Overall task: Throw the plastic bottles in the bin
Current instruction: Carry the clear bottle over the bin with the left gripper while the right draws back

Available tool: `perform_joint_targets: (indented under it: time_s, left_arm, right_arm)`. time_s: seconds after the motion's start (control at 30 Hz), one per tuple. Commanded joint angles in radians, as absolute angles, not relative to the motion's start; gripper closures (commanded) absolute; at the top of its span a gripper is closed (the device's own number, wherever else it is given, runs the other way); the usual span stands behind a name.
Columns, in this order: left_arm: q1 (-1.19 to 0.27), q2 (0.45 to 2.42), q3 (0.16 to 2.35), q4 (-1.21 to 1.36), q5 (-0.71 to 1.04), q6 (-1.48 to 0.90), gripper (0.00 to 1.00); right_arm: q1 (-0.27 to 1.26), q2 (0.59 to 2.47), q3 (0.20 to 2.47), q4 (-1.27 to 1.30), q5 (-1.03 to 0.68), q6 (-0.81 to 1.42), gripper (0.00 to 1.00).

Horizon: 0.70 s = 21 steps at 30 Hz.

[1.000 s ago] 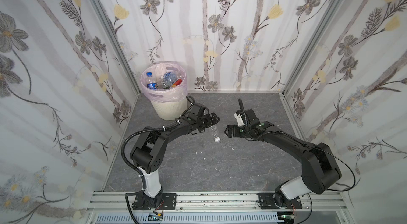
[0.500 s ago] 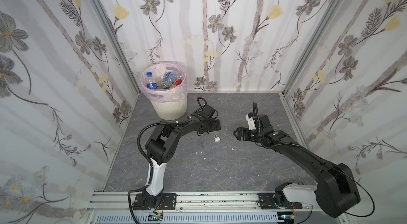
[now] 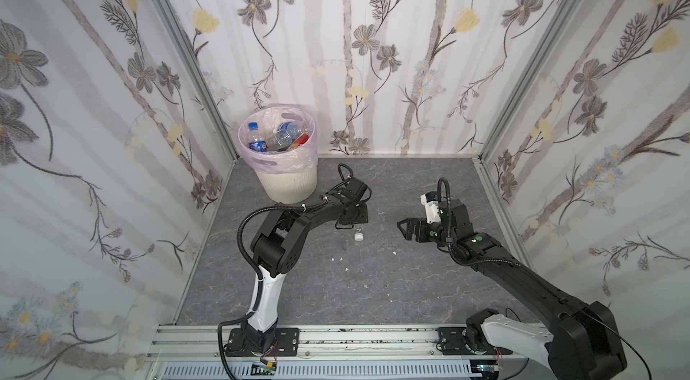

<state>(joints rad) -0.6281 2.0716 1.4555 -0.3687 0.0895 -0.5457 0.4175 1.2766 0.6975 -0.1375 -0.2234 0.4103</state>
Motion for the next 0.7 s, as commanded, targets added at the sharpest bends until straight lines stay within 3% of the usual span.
perform_joint_targets:
  time_s: [0.0, 0.4, 0.67]
  left_arm:
    - [-0.627, 2.040, 1.465, -0.388, 0.068, -0.523, 0.49]
    - [-0.592, 1.849, 1.531, -0.403, 0.155, -0.532, 0.49]
    - [-0.505, 1.687, 1.641, -0.410, 0.202, -0.587, 0.48]
  right_arm:
    - [0.418, 1.254, 0.689, -0.046, -0.251, 0.409, 0.00]
    - [0.445, 1.212, 0.745, 0.042, -0.262, 0.411, 0.00]
    - [0.571, 1.291, 0.984, 0.066, -0.206, 0.321, 0.00]
